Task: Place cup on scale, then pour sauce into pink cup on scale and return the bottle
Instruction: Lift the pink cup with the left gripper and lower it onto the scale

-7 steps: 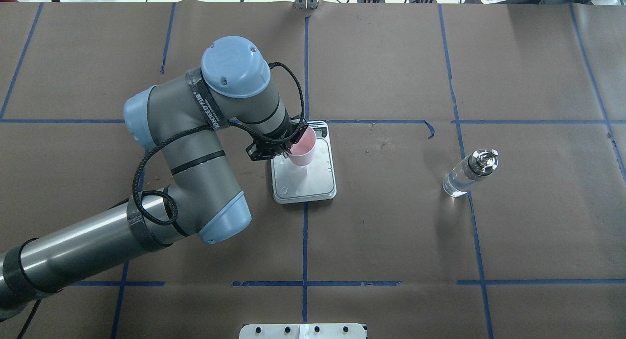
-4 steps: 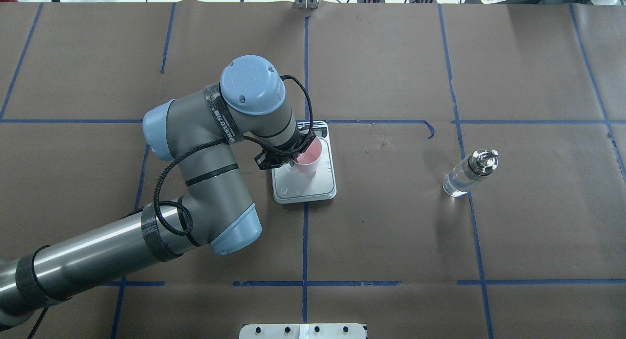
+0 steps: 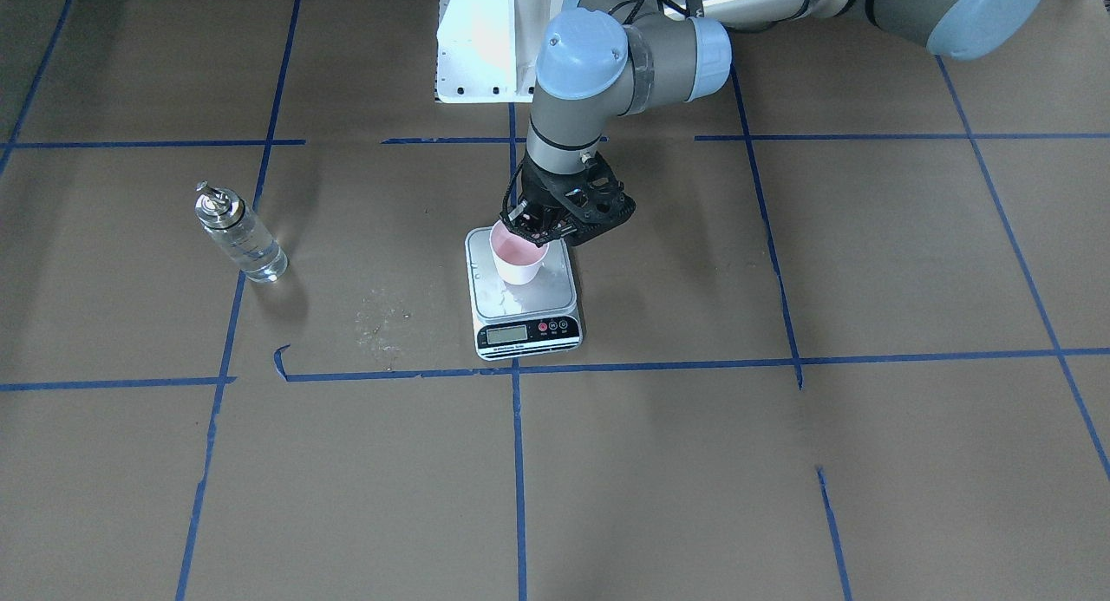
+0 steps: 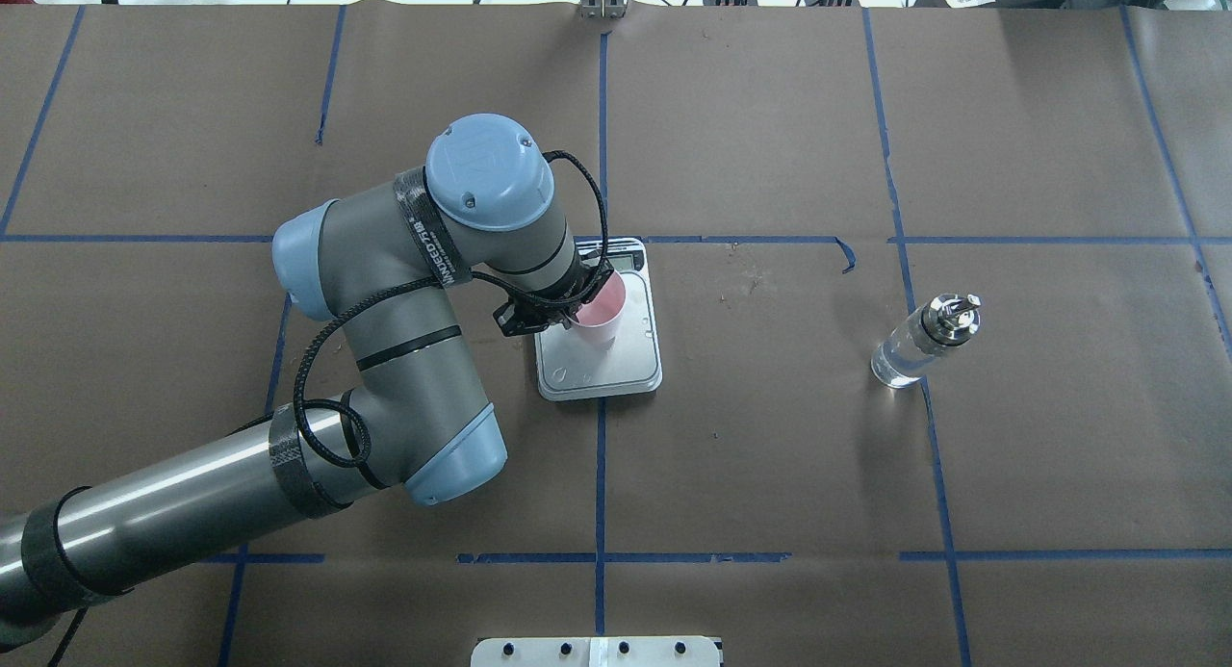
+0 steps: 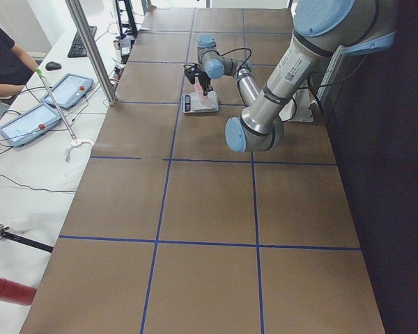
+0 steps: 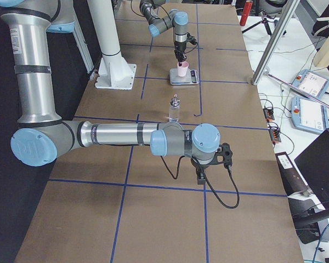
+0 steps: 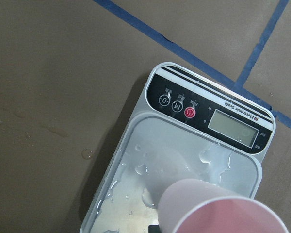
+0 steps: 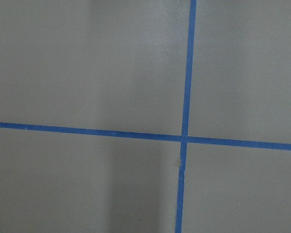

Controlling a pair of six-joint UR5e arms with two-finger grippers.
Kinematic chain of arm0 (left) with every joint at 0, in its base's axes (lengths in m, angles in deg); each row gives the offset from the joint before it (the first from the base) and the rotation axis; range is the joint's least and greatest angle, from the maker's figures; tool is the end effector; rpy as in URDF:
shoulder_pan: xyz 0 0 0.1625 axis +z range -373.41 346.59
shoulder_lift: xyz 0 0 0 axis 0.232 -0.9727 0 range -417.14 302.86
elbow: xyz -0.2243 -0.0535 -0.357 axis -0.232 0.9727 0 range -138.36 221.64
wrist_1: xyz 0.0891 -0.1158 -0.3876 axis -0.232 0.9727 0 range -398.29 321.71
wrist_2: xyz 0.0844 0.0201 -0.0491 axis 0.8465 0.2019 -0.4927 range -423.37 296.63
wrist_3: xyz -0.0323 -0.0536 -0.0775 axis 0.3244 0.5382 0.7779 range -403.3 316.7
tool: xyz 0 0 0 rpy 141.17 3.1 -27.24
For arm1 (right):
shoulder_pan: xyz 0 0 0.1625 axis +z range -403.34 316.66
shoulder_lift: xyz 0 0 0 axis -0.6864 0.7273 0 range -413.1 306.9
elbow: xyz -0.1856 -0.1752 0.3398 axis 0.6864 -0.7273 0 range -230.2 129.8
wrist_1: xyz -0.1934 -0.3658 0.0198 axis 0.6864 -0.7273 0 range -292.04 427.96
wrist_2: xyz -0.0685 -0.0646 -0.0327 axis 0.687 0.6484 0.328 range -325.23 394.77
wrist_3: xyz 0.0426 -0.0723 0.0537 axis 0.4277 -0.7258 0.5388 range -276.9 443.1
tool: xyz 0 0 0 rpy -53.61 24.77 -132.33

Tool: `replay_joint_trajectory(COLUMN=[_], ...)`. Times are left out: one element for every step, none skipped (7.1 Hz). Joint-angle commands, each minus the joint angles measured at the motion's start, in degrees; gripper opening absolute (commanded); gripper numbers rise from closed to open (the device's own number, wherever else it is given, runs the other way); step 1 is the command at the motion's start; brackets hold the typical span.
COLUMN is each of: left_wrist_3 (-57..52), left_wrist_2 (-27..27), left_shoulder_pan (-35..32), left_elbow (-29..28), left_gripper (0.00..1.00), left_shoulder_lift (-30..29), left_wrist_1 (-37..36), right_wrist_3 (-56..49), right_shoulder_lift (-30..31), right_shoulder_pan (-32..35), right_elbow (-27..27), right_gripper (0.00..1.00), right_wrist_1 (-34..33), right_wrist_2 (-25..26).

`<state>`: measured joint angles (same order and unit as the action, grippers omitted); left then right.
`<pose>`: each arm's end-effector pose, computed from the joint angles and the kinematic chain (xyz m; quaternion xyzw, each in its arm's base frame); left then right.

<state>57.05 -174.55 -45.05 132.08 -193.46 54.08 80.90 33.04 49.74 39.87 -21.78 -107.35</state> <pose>0.5547 -0.4561 0.1556 -0.0888 0.4325 -0.2489 0.8620 0.0827 -0.5202 0.6133 0.0531 -0.4371 -0.0091 0.8978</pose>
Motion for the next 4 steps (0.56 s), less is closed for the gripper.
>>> replay_joint_trajectory(left_wrist_3=[-0.1, -0.3, -0.4, -0.5], left_wrist_2=[0.0, -0.1, -0.1, 0.0], left_shoulder_pan=[0.0, 0.0, 0.0, 0.0], left_elbow=[-0.1, -0.3, -0.1, 0.7], left_gripper=[0.00, 0.65, 0.97, 1.00], left_shoulder_lift=[0.2, 0.3, 0.3, 0.2], left_wrist_1=[0.1, 0.4, 0.4, 0.3], right_wrist_3=[0.0, 0.0, 0.0, 0.0], right_shoulder_lift=[0.0, 0.0, 0.0, 0.0], right_shoulder_pan=[0.0, 0.0, 0.0, 0.0], right_elbow=[0.0, 0.0, -0.1, -0.1], right_gripper=[1.00, 1.00, 1.00, 1.00], right_wrist_1=[0.0, 0.0, 0.0, 0.0], right_wrist_2=[0.0, 0.0, 0.0, 0.0])
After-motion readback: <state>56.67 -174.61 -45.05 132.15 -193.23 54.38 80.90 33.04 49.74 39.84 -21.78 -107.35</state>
